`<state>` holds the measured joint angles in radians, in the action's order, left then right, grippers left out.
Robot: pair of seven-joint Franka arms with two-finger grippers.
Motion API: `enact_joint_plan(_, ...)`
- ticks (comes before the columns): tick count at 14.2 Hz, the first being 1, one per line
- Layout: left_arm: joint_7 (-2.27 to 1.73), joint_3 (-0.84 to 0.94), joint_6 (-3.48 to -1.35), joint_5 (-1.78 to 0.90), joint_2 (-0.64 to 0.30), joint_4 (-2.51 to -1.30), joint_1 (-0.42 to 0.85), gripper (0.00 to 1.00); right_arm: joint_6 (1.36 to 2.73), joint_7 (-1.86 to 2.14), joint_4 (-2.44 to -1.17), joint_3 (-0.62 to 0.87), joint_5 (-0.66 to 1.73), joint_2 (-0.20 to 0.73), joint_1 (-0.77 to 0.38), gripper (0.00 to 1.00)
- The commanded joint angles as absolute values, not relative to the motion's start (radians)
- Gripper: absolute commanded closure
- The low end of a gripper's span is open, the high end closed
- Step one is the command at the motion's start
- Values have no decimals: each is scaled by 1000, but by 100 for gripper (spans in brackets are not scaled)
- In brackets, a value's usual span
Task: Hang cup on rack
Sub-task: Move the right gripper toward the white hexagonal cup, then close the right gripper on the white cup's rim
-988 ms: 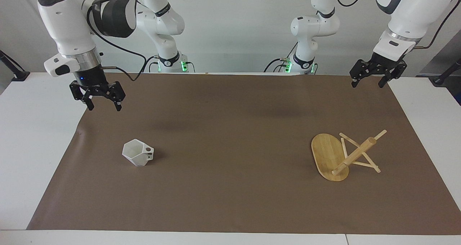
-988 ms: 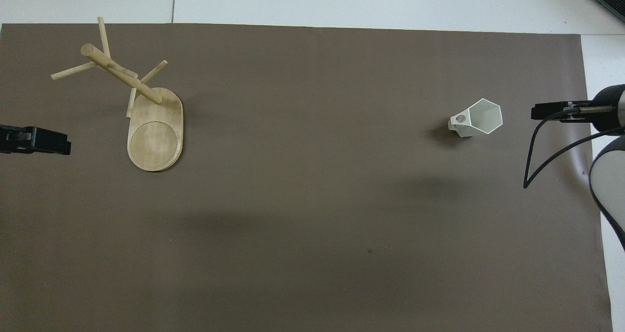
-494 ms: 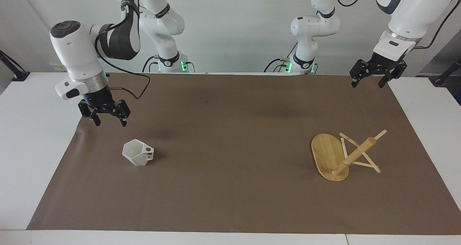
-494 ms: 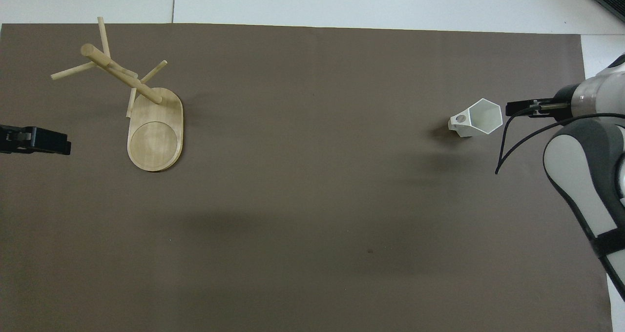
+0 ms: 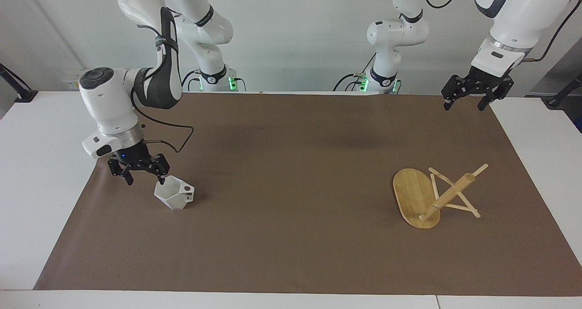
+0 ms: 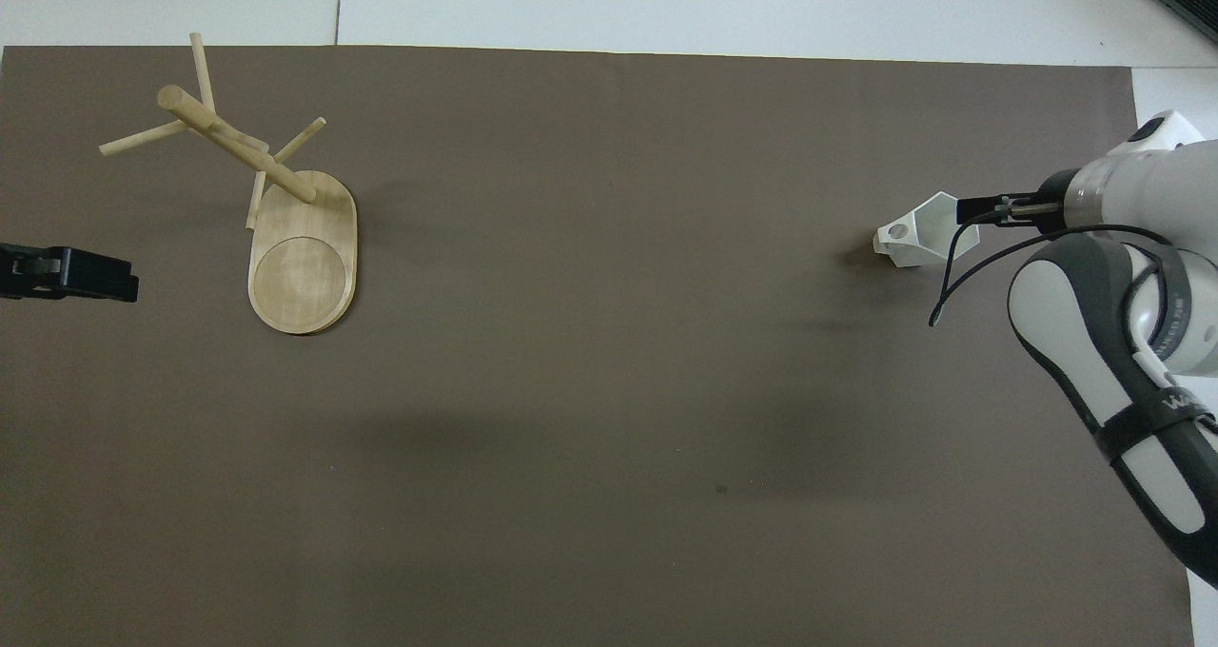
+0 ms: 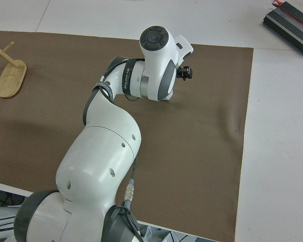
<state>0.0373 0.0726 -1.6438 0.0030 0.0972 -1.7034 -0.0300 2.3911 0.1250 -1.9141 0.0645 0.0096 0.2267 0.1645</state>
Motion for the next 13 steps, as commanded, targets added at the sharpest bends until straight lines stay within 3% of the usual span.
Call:
enact_joint_plan(1, 26, 81, -1632, 23, 106, -1710, -38, 0, 2450, 138, -1977, 71, -6, 221, 176, 0)
enact_joint_plan(13, 26, 81, -1632, 23, 106, -1710, -38, 0, 2471, 135, -2011, 69, -6, 222, 178, 0)
